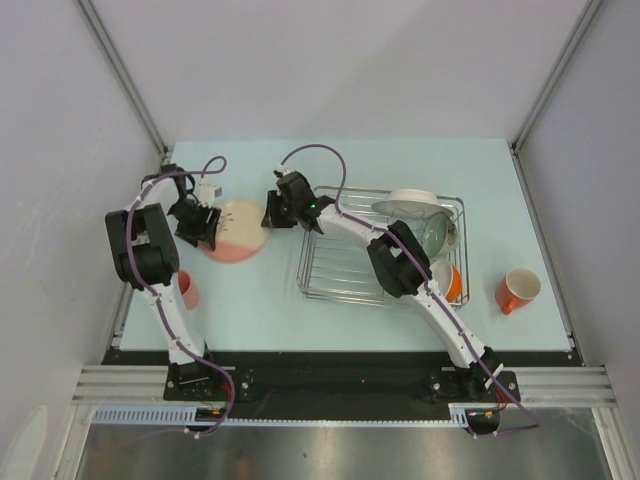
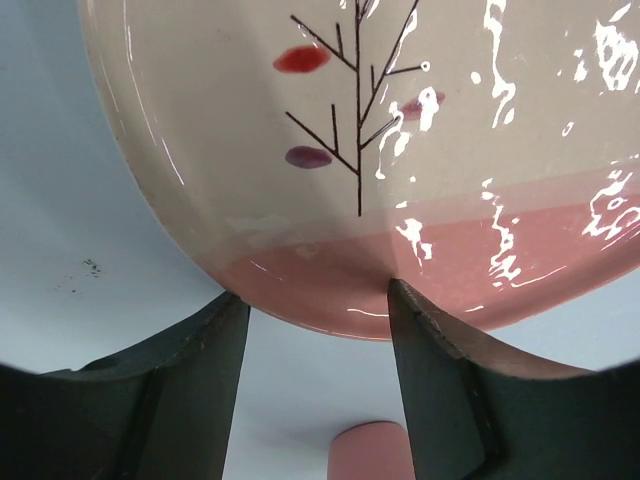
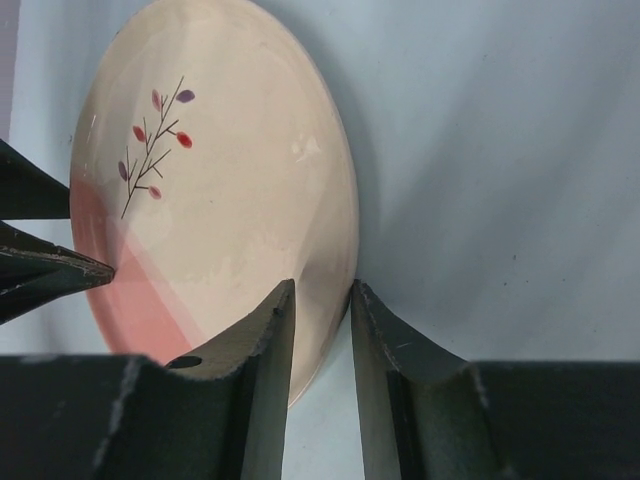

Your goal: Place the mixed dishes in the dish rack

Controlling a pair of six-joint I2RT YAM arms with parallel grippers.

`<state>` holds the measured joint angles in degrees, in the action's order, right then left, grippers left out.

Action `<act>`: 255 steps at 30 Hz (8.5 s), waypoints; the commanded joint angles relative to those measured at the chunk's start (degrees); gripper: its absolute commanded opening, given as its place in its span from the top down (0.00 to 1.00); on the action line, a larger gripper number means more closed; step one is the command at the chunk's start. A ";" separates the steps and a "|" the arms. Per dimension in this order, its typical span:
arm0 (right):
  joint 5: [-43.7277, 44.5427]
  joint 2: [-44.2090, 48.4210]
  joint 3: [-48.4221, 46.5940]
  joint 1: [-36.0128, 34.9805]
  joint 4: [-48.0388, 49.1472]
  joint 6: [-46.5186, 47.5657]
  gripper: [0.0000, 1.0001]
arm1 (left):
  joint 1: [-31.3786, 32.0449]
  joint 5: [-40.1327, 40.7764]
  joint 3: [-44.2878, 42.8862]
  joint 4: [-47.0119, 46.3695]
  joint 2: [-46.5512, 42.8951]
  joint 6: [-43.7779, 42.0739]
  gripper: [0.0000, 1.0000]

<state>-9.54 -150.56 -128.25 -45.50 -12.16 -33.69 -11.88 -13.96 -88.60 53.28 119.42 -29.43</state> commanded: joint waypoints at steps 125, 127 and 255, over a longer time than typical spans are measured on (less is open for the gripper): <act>-1.46 83.42 40.44 10.70 -38.55 82.29 1.00 | 21.55 4.46 9.67 -7.31 -14.30 11.59 0.06; 2.48 81.92 40.35 8.41 -39.16 84.65 1.00 | 21.20 5.16 10.90 -7.84 -15.18 11.33 0.06; 44.61 87.11 67.86 49.89 -47.52 -15.70 0.00 | 10.03 -7.93 9.67 1.05 -39.52 11.50 0.00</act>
<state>34.24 -62.11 -61.14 4.03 -62.00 -48.10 -3.20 -17.10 -77.17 57.52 78.35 -20.34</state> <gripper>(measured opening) 0.995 0.996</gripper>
